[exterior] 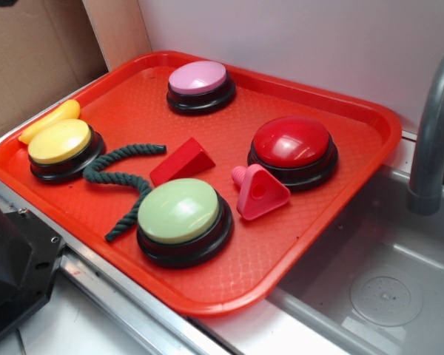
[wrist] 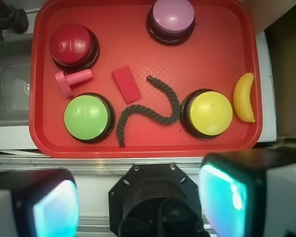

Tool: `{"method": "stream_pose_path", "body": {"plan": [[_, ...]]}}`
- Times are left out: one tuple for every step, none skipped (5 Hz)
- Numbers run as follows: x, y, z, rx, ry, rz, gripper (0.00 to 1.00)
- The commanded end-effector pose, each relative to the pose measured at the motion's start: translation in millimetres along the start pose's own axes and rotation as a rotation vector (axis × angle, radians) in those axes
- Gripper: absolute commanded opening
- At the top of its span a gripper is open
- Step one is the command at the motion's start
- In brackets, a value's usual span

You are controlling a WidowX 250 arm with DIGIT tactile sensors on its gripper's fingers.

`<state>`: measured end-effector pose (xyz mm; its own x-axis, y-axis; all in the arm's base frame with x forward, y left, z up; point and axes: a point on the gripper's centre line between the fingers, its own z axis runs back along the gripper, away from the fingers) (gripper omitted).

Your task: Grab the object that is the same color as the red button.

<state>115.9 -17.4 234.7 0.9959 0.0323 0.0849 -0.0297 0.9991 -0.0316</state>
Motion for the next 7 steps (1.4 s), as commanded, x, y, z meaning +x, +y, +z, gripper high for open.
{"method": "stream_pose_path", "body": {"plan": [[0, 0, 0, 0.000, 0.000, 0.000, 1.00], [20, 0, -21, 0.011, 0.015, -0.066, 1.00], [37, 1, -42, 0.023, 0.001, -0.130, 1.00], [55, 0, -67, 0.014, -0.033, -0.162, 1.00], [69, 0, -91, 0.014, -0.091, -0.226, 1.00], [83, -1, -122, -0.060, -0.103, -0.266, 1.00], [94, -4, -147, 0.004, -0.056, -0.266, 1.00]]}}
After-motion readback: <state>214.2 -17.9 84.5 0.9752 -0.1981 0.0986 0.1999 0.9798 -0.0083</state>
